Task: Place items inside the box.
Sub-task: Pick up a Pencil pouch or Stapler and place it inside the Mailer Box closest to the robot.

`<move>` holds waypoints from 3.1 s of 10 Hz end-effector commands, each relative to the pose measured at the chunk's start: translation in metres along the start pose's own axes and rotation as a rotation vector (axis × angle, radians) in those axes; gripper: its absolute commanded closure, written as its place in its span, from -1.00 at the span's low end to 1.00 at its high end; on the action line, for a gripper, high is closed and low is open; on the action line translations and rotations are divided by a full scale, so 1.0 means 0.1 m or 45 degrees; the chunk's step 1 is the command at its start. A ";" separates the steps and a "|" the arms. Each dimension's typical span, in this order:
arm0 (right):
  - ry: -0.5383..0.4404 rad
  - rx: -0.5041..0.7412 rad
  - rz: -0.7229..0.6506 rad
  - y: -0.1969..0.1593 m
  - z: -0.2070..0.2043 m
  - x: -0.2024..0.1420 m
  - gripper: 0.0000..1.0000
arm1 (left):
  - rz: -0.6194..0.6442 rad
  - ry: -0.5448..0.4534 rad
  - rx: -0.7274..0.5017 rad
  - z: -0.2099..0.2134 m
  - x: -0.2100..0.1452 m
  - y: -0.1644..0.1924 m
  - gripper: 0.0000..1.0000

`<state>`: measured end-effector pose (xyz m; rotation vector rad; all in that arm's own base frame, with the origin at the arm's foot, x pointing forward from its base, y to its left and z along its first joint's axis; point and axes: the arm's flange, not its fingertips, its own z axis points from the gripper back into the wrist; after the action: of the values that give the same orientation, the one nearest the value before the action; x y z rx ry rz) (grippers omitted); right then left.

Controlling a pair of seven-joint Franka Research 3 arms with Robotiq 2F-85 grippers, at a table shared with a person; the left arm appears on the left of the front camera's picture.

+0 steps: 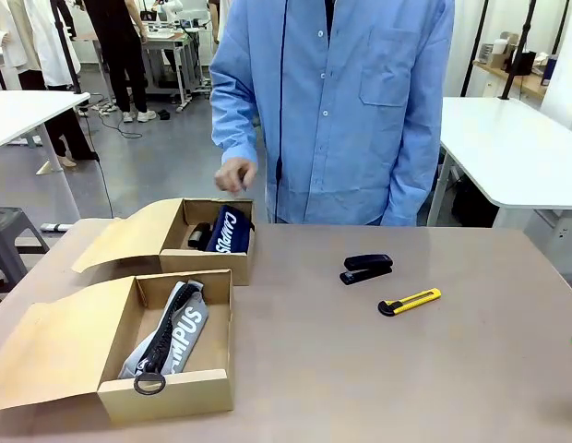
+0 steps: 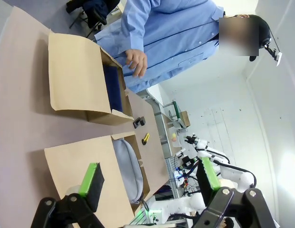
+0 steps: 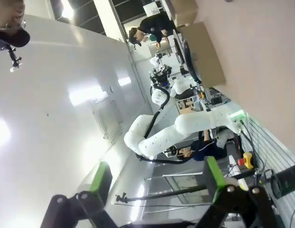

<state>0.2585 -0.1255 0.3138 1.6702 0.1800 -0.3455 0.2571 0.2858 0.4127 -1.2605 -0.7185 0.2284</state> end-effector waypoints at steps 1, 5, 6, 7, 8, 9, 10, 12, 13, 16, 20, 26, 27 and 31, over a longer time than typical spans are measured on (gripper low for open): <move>-0.012 0.020 -0.002 0.23 -0.05 -0.05 -1.00 | -0.028 -0.015 -0.025 -0.01 0.00 -0.02 -1.00; -0.012 0.020 -0.002 0.23 -0.05 -0.05 -1.00 | -0.028 -0.015 -0.025 -0.01 0.00 -0.02 -1.00; -0.012 0.020 -0.002 0.23 -0.05 -0.05 -1.00 | -0.028 -0.015 -0.025 -0.01 0.00 -0.02 -1.00; -0.012 0.020 -0.002 0.23 -0.05 -0.05 -1.00 | -0.028 -0.015 -0.025 -0.01 0.00 -0.02 -1.00; -0.012 0.020 -0.002 0.23 -0.05 -0.05 -1.00 | -0.028 -0.015 -0.025 -0.01 0.00 -0.02 -1.00; -0.012 0.020 -0.002 0.23 -0.05 -0.05 -1.00 | -0.028 -0.015 -0.025 -0.01 0.00 -0.02 -1.00; -0.012 0.020 -0.002 0.23 -0.05 -0.05 -1.00 | -0.028 -0.015 -0.025 -0.01 0.00 -0.02 -1.00; 0.087 -0.210 0.113 0.26 -0.26 -0.05 -1.00 | -0.028 -0.015 -0.025 -0.01 0.00 -0.02 -1.00; 0.206 -0.446 0.199 0.44 -0.67 0.21 -1.00 | -0.028 -0.015 -0.025 -0.01 0.00 -0.02 -1.00; 0.087 -1.037 0.245 0.70 -1.55 0.68 -1.00 | -0.028 -0.015 -0.025 -0.01 0.00 -0.02 -1.00; -0.271 -1.592 0.519 0.94 -1.90 0.49 -1.00 | -0.028 -0.015 -0.025 -0.01 0.00 -0.02 -1.00; -0.450 -1.535 0.530 1.24 -1.07 0.44 -1.00 | -0.028 -0.015 -0.025 -0.01 0.00 -0.02 -1.00; -0.474 -1.454 0.547 1.25 -0.58 0.27 -1.00 | -0.028 -0.015 -0.025 -0.01 0.00 -0.02 -1.00; -0.423 -1.358 0.570 0.89 0.14 -0.02 -1.00 | -0.028 -0.015 -0.025 -0.01 0.00 -0.02 -1.00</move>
<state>0.2966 -0.1768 0.4255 0.5593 -0.2576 -0.1515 0.2571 0.2857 0.4126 -1.2604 -0.7187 0.2273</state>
